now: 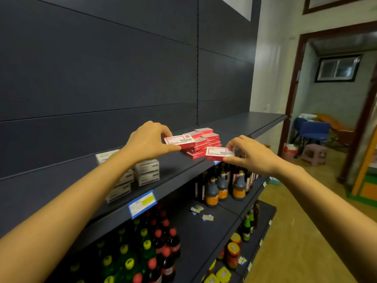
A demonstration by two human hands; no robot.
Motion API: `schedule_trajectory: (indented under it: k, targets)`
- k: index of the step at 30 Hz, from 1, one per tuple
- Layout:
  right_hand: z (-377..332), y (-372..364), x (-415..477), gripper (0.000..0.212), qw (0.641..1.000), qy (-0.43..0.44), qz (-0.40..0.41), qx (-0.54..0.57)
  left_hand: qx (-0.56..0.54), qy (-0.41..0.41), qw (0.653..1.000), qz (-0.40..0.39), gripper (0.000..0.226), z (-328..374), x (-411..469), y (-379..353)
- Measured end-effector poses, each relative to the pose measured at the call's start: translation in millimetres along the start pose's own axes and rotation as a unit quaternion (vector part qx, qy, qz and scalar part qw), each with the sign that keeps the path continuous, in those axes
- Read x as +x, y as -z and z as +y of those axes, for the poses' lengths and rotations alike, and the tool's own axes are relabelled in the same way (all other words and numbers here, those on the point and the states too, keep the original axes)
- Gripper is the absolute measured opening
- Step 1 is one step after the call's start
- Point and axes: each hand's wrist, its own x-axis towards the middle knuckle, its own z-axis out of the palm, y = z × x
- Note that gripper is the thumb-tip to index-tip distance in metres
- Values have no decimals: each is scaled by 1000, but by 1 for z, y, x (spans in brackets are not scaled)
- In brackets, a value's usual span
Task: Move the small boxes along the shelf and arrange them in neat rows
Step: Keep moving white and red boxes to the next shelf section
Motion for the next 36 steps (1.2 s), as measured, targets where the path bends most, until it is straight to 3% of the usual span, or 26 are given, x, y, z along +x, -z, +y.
schedule_trajectory:
  k: [15, 23, 36]
  targets:
    - [121, -29, 127, 40, 995, 57, -20, 76, 80, 63, 995, -11, 44, 9, 127, -92]
    - [149, -47, 193, 40, 985, 130, -42, 109, 39, 135, 990, -2, 44, 11, 146, -116]
    - [164, -80, 229, 45, 967, 206, -51, 141, 95, 185, 966, 155, 25, 21, 124, -108]
